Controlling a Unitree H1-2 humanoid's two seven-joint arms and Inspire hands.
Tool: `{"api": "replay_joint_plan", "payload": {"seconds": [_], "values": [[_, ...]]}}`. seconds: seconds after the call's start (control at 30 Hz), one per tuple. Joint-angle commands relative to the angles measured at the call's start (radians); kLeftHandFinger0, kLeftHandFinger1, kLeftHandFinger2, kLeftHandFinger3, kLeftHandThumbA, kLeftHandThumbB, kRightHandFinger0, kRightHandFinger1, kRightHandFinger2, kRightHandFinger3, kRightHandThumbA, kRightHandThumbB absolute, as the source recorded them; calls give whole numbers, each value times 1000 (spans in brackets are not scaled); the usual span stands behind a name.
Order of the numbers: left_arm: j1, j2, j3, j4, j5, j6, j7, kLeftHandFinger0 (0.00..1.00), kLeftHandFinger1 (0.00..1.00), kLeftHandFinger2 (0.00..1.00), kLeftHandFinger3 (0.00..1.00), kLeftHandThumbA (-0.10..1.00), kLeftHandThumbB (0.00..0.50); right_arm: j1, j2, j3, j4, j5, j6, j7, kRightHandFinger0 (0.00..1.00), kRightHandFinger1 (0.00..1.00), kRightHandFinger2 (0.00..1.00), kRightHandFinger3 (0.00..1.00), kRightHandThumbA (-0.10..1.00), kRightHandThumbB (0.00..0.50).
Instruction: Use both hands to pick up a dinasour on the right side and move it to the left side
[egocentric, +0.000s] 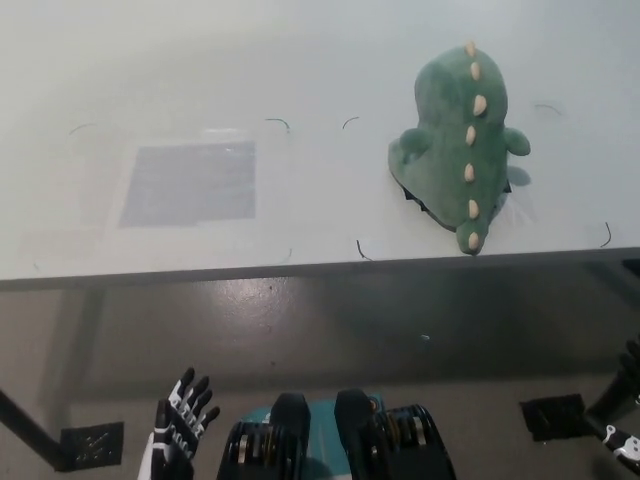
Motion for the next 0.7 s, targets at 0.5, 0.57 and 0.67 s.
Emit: {"api": "replay_joint_plan", "payload": {"seconds": [0.5,0.57,0.67], "values": [[-122,2,-8,-292,-13,113,-5,1000,1000,1000,1000,1000,391,-83,-14,-13,-209,65,1,2,1000,1000,1000,1000,1000,172],[-166,5,-7,-307,-29,145,-9,1000,1000,1000,1000,1000,402,-107,-18,-13,-233,59,13,-4,1000,1000,1000,1000,985,194],[-211,2,-21,-330,-12,195,-8,1000,1000,1000,1000,1000,410,-131,-28,-20,-250,42,19,-11,1000,1000,1000,1000,1000,200]]}}
